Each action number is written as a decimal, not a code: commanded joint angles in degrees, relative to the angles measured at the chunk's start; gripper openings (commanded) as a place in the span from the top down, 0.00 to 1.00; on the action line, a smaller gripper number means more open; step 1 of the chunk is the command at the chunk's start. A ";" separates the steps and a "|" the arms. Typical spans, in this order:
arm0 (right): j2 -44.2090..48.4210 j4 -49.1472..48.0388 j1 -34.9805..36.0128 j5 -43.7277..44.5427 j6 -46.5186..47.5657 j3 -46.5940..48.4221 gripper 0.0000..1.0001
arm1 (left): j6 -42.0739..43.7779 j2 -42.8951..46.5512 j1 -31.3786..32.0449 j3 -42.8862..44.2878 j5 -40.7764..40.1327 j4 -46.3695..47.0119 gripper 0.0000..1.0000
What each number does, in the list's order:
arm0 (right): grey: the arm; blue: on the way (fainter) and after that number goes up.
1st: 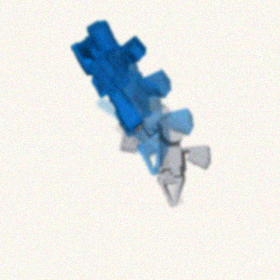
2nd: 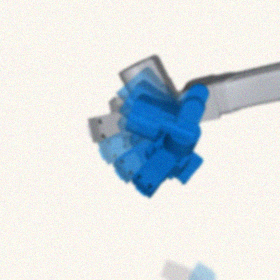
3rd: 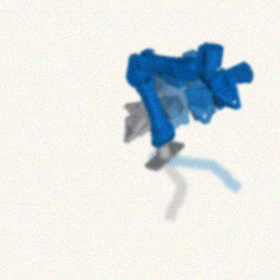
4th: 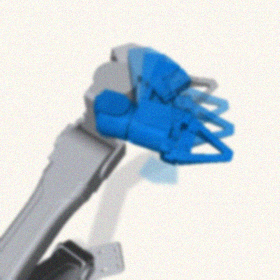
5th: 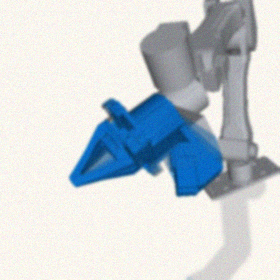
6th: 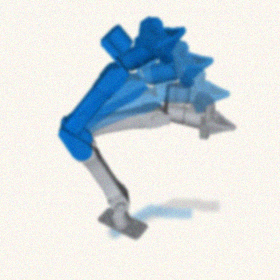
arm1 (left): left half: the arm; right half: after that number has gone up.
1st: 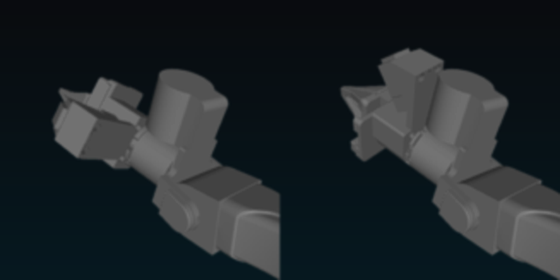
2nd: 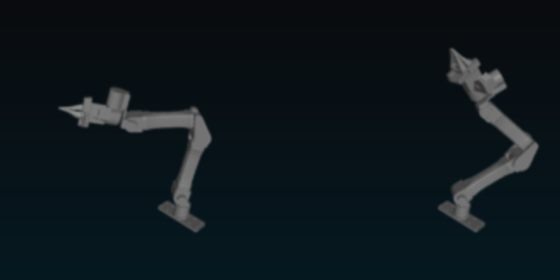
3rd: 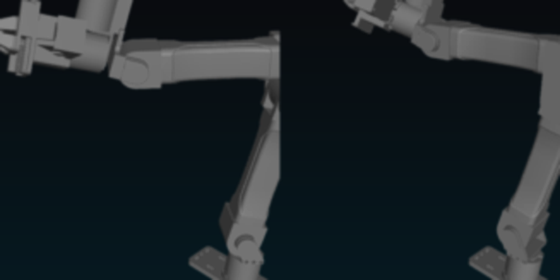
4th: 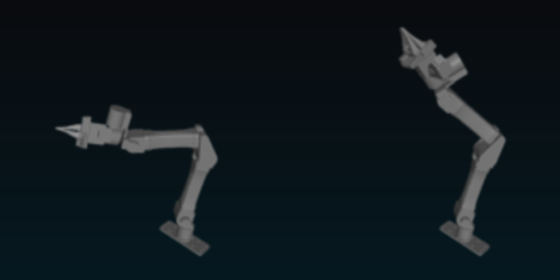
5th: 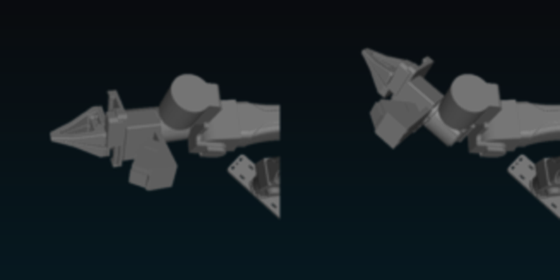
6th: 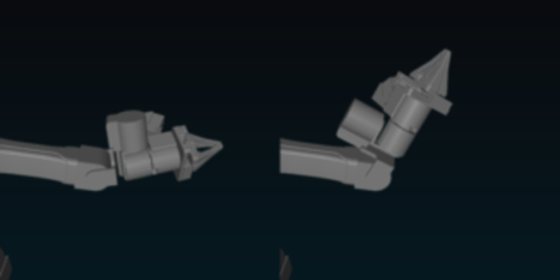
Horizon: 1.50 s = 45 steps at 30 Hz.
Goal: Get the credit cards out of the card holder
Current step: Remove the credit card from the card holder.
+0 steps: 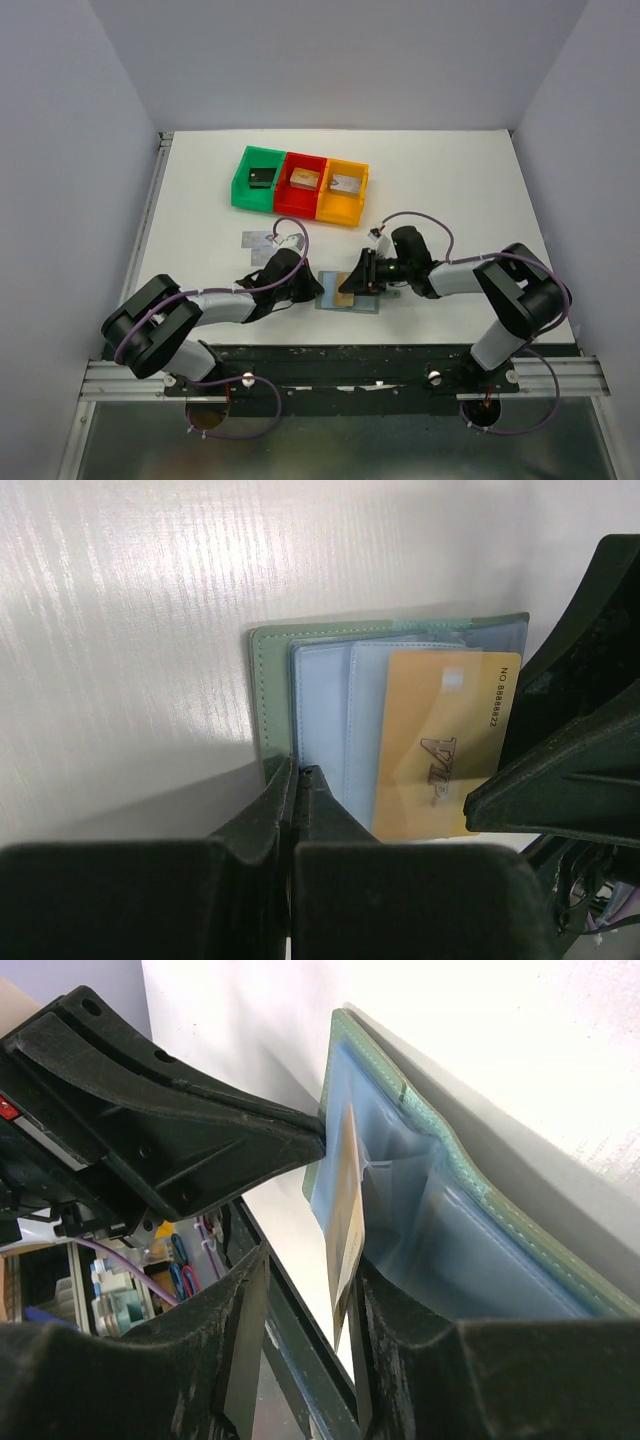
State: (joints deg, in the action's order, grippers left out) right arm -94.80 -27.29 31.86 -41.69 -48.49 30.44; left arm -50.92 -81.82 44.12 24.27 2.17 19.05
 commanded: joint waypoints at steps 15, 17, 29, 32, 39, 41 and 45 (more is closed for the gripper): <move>4.98 2.59 -2.41 2.23 1.64 -2.84 0.65 | 0.12 -1.68 0.27 -3.35 -3.49 -7.62 1.00; 5.07 3.20 -2.68 2.67 1.82 -3.01 0.67 | 0.11 -1.32 0.27 -3.70 -3.58 -7.62 1.00; 9.63 12.77 -5.92 9.69 3.84 -5.56 0.91 | 0.90 -0.27 0.27 -3.44 -3.32 -7.97 1.00; 15.33 18.91 -6.37 12.77 6.47 -5.66 1.00 | 1.70 -0.53 0.44 -2.57 -2.18 -7.45 1.00; 27.29 36.40 -6.46 14.80 17.01 -0.04 1.00 | 1.52 3.94 1.94 -3.26 -2.87 -8.85 1.00; 29.40 41.06 -6.28 14.27 20.35 2.07 1.00 | 2.65 7.36 1.76 -2.57 -2.79 -10.51 0.96; 31.96 51.08 -5.05 16.98 27.47 7.96 1.00 | 7.40 15.36 1.15 1.91 -2.62 -15.61 0.55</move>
State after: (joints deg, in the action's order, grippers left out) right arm -65.19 9.72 25.82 -28.58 -30.44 32.75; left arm -48.86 -73.34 45.60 22.68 0.67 11.44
